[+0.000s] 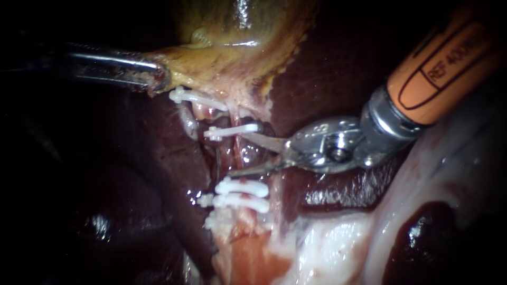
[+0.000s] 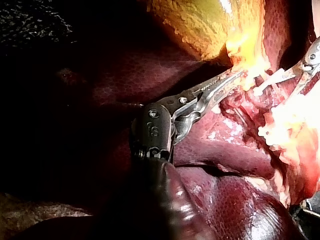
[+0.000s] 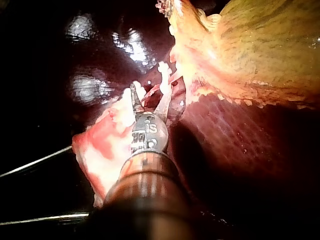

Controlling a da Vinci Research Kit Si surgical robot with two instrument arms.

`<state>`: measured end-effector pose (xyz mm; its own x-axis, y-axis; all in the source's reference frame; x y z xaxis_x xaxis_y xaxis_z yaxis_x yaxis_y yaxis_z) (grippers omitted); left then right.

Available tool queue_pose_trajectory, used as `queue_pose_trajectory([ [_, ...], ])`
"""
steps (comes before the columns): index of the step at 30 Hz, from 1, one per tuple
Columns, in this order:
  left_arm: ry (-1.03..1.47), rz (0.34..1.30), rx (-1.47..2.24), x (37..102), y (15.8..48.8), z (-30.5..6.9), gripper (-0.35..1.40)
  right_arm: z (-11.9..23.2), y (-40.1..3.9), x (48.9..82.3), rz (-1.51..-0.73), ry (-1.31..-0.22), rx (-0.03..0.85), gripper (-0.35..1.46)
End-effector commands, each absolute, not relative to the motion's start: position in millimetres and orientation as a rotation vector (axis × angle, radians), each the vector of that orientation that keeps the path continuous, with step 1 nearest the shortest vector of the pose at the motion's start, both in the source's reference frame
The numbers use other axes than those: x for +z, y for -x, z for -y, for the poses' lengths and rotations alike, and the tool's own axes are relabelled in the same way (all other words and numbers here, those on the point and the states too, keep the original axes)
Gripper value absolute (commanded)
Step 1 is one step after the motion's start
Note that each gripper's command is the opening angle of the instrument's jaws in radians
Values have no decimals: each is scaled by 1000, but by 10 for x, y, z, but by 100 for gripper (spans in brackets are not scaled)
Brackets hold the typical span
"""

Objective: Go to the cutting position right tube

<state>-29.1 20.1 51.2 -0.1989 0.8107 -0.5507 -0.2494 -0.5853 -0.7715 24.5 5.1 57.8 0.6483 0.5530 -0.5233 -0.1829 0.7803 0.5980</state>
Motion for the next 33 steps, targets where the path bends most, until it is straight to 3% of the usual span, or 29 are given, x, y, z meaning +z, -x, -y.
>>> queue_pose_trajectory([
  [1,1328,698,1864,512,291,-201,-35,-50,-248,580,-763,-540,445,143],
  [23,1327,697,1864,511,293,-201,-35,-55,-282,608,-828,-648,465,145],
  [33,1328,697,1864,512,293,-202,-35,-50,-297,598,-918,-759,428,145],
])
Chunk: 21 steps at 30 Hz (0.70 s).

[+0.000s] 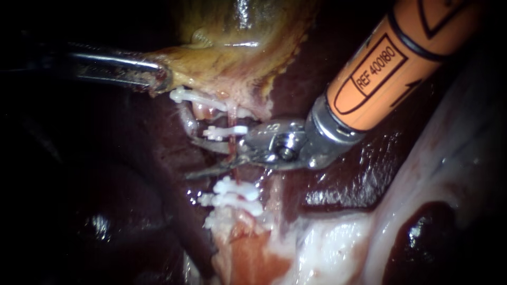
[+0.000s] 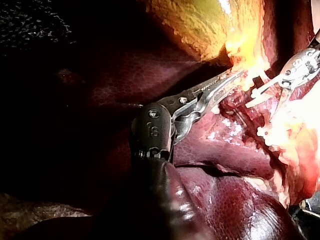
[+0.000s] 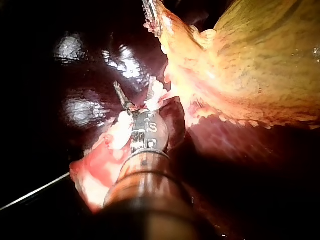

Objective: Go to the cutting position right tube

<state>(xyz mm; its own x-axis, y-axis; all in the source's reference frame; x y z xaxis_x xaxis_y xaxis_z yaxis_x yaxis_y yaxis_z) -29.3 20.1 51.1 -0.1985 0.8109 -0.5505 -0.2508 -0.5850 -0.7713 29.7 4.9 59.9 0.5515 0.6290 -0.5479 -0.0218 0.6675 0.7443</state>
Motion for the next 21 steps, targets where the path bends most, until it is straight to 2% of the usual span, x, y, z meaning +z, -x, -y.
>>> queue_pose_trajectory([
  [1,1328,697,1864,512,293,-202,-35,-48,-298,595,-928,-769,425,145],
  [12,1328,697,1864,512,293,-202,-35,-38,-307,554,-1027,-853,398,145],
  [21,1328,697,1864,513,293,-202,-35,-37,-309,547,-1038,-861,394,145],
])
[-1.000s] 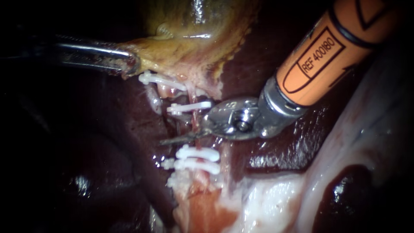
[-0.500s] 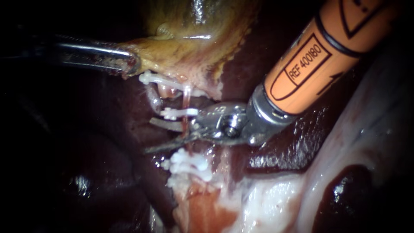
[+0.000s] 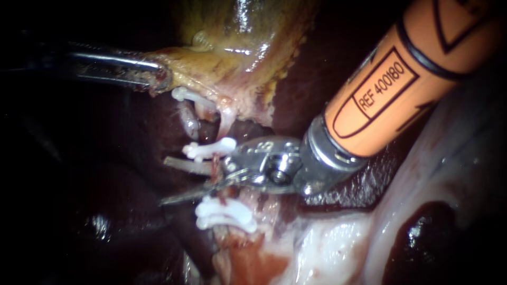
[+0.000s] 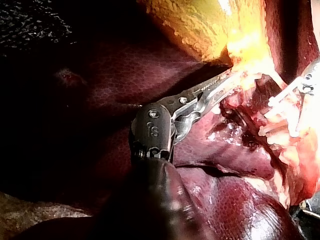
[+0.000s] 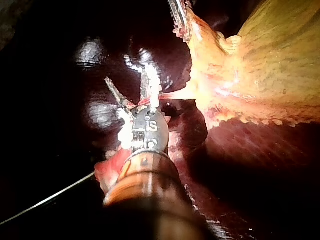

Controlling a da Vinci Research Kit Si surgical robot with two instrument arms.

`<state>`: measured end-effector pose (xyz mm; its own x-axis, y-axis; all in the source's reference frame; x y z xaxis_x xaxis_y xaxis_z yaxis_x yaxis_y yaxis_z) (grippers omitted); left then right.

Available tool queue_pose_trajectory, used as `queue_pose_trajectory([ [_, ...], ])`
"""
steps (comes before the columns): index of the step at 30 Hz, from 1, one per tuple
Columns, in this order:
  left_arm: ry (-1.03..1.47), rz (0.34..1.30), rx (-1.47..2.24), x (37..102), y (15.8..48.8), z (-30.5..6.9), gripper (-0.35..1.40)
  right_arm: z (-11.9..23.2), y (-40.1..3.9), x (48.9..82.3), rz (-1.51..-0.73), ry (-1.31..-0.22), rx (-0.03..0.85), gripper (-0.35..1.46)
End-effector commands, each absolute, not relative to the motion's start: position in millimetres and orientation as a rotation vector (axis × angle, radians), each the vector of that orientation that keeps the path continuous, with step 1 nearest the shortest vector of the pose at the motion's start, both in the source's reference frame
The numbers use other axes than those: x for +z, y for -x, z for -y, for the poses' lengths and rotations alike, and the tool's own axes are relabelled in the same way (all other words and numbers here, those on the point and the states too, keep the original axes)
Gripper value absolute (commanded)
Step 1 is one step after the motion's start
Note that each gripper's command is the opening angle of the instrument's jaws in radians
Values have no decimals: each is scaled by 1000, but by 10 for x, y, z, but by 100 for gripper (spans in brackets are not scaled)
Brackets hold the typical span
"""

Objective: Go to the cutting position right tube

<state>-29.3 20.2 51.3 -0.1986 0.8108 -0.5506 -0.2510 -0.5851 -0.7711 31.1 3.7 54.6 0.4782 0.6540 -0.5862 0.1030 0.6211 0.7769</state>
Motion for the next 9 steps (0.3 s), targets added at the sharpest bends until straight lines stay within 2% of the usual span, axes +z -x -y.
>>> queue_pose_trajectory([
  [1,1328,697,1864,513,294,-202,-35,-37,-309,547,-1038,-861,394,145],
  [9,1327,696,1864,513,294,-202,-35,-38,-309,547,-1038,-862,393,145],
])
